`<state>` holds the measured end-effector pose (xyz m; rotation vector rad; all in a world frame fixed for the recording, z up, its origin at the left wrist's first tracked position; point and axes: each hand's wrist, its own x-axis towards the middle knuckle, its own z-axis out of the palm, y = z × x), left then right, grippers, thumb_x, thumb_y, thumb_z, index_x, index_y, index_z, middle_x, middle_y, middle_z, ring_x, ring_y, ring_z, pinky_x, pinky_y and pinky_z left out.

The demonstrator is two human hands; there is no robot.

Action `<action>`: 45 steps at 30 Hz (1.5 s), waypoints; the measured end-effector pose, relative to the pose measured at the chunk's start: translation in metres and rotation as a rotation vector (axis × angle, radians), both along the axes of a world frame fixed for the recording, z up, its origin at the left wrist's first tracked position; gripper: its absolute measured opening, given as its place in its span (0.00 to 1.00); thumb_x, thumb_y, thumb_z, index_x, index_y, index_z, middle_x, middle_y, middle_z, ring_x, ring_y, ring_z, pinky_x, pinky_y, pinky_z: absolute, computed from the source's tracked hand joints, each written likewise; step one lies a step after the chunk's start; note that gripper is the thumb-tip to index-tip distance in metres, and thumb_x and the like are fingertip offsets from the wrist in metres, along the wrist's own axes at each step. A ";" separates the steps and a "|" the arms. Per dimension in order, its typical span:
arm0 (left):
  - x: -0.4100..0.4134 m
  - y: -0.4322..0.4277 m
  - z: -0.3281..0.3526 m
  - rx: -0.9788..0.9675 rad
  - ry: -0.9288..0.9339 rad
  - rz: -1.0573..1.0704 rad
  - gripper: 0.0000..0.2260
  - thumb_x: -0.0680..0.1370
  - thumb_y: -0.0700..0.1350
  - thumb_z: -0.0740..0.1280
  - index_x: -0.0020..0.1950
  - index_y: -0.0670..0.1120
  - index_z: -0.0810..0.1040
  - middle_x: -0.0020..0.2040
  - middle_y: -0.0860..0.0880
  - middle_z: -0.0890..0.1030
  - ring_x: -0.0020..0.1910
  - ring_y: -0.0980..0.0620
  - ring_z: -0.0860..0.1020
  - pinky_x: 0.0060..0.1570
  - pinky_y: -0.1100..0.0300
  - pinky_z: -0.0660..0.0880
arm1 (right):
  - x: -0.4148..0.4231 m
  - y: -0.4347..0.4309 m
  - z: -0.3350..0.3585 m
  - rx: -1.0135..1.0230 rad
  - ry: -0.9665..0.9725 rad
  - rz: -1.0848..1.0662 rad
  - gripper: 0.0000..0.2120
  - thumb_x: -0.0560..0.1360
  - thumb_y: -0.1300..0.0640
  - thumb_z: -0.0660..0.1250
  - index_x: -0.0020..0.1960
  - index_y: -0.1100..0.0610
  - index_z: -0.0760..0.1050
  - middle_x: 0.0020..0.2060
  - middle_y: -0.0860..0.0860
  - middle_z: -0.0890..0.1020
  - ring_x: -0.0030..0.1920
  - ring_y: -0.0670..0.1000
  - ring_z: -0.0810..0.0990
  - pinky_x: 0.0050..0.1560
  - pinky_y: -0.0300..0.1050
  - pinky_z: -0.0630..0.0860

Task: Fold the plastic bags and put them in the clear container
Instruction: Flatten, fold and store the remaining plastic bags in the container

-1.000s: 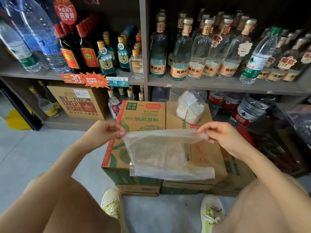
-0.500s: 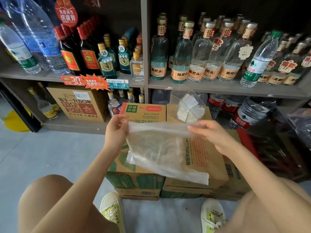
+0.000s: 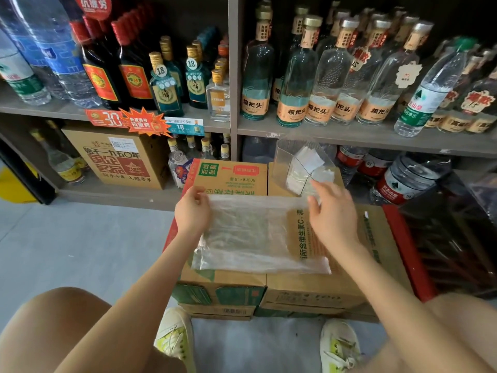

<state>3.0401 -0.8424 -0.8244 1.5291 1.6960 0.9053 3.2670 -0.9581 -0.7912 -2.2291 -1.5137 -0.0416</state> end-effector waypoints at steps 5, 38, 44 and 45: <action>-0.008 -0.011 -0.011 0.223 0.486 -0.193 0.24 0.82 0.51 0.48 0.75 0.44 0.65 0.76 0.42 0.64 0.75 0.41 0.60 0.74 0.47 0.55 | -0.067 0.005 -0.011 -0.226 -0.003 0.295 0.36 0.75 0.37 0.31 0.77 0.51 0.50 0.76 0.50 0.48 0.77 0.52 0.46 0.75 0.48 0.38; -0.089 -0.089 -0.021 0.213 0.282 -0.862 0.35 0.65 0.74 0.63 0.63 0.51 0.79 0.61 0.58 0.78 0.63 0.63 0.70 0.67 0.58 0.65 | -0.066 -0.080 -0.036 -0.119 0.241 0.468 0.13 0.79 0.49 0.60 0.52 0.51 0.81 0.39 0.47 0.83 0.45 0.50 0.76 0.53 0.49 0.71; -0.073 -0.078 -0.011 0.046 0.227 -0.535 0.18 0.75 0.66 0.61 0.46 0.53 0.79 0.40 0.53 0.81 0.42 0.52 0.79 0.46 0.56 0.76 | -0.053 -0.035 -0.008 -0.228 0.355 0.416 0.09 0.79 0.53 0.62 0.53 0.49 0.81 0.49 0.43 0.83 0.50 0.44 0.78 0.62 0.45 0.68; -0.068 -0.074 -0.011 0.033 0.225 -0.487 0.15 0.78 0.62 0.61 0.44 0.52 0.78 0.38 0.52 0.81 0.40 0.49 0.79 0.43 0.55 0.76 | -0.052 -0.025 -0.007 -0.241 0.284 0.399 0.10 0.80 0.52 0.61 0.52 0.48 0.81 0.48 0.43 0.83 0.50 0.46 0.77 0.62 0.46 0.65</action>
